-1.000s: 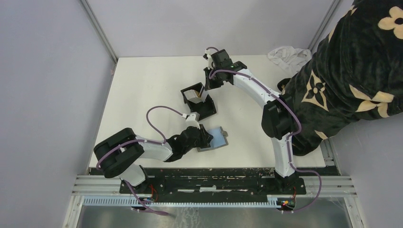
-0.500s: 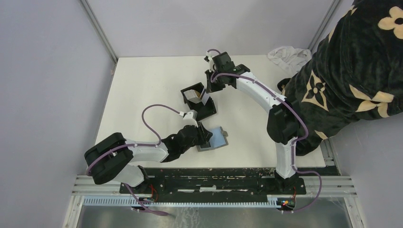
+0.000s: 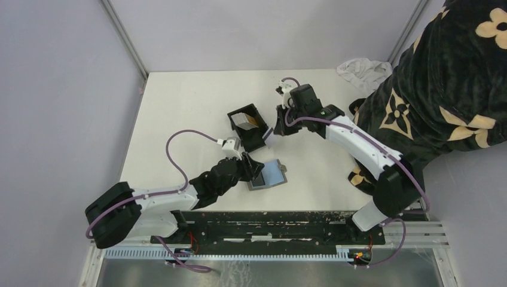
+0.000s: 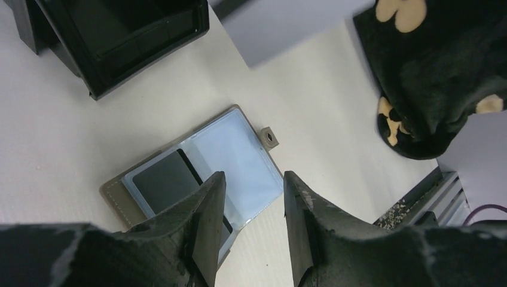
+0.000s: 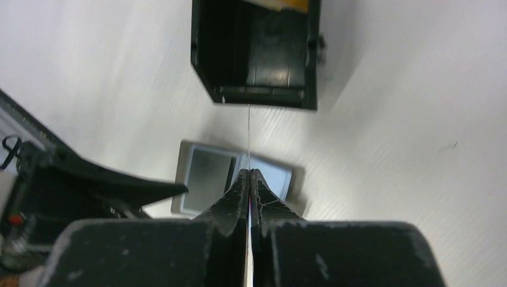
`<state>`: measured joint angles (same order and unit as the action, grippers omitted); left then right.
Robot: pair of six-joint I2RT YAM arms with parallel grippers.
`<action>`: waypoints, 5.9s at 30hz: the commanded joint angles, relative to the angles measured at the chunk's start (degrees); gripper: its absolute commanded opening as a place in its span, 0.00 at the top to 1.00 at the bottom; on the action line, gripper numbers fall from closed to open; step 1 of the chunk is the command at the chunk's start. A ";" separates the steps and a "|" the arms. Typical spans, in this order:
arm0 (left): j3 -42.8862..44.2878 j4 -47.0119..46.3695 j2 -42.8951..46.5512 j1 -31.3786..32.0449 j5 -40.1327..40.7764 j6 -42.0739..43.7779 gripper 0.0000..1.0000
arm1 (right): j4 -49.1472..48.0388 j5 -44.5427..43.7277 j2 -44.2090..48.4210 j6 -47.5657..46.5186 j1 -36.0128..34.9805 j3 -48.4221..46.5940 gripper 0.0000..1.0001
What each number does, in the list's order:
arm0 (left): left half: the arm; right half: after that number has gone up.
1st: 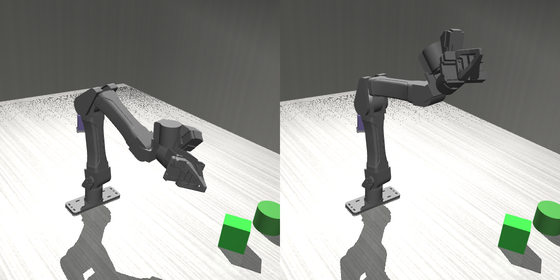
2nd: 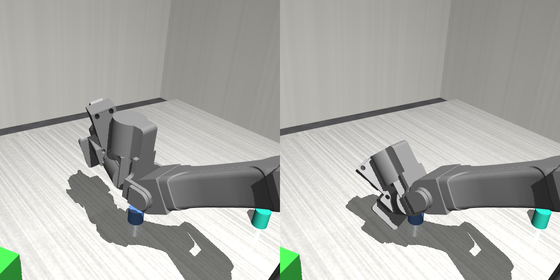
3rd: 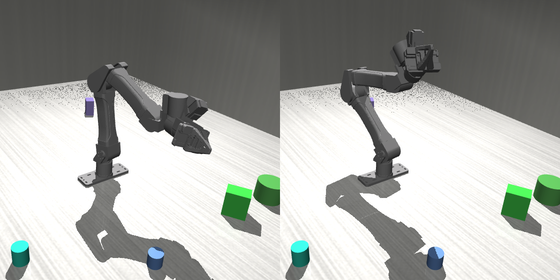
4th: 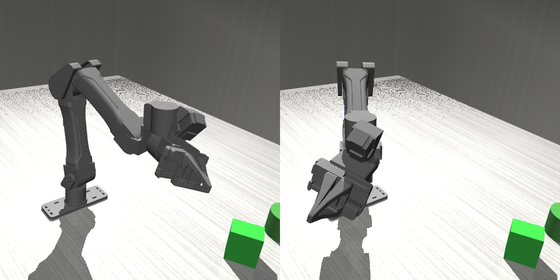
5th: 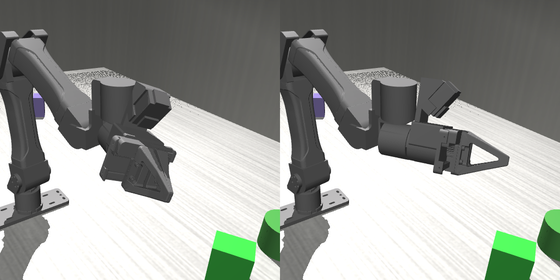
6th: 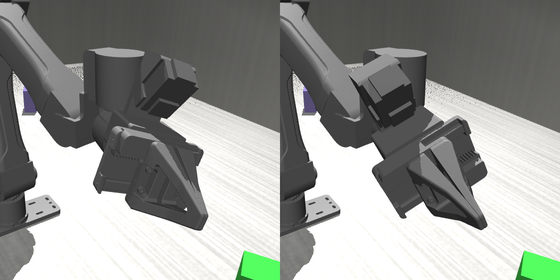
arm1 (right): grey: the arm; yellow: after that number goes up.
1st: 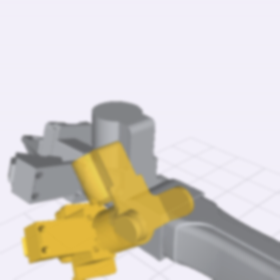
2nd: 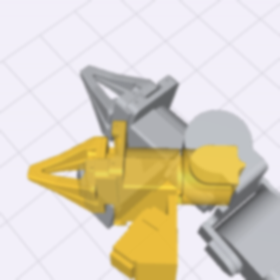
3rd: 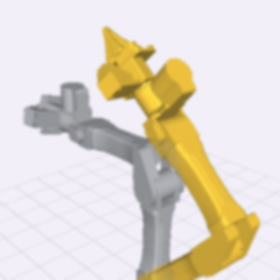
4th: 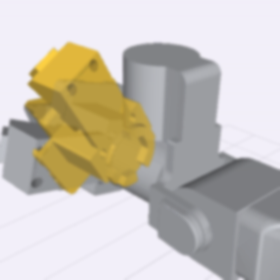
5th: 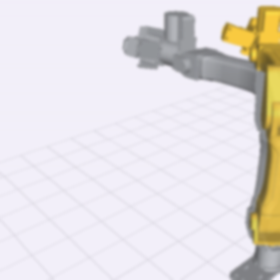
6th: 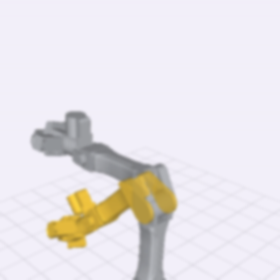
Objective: Put the credit cards into the card holder
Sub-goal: Pick up the credit card from the storage box, then insert the credit card into the card holder.
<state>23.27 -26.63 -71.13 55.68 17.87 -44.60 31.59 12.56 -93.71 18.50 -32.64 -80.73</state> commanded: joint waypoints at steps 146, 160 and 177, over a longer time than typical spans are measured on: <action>-2.97 0.71 -2.14 -2.26 -3.04 -22.70 0.97 | -10.51 -17.88 10.94 4.80 -6.25 27.18 0.56; -4.80 -3.07 -3.20 -2.12 -2.97 -27.85 0.97 | -11.90 -16.52 8.93 4.88 -6.28 28.48 0.59; -5.03 -3.52 -5.08 -2.00 -2.49 -28.39 0.97 | -12.52 -16.26 7.68 4.98 -6.22 28.65 0.60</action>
<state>18.35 -27.55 -75.50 53.39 13.65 -70.06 21.15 -3.55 -85.47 23.90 -38.98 -51.55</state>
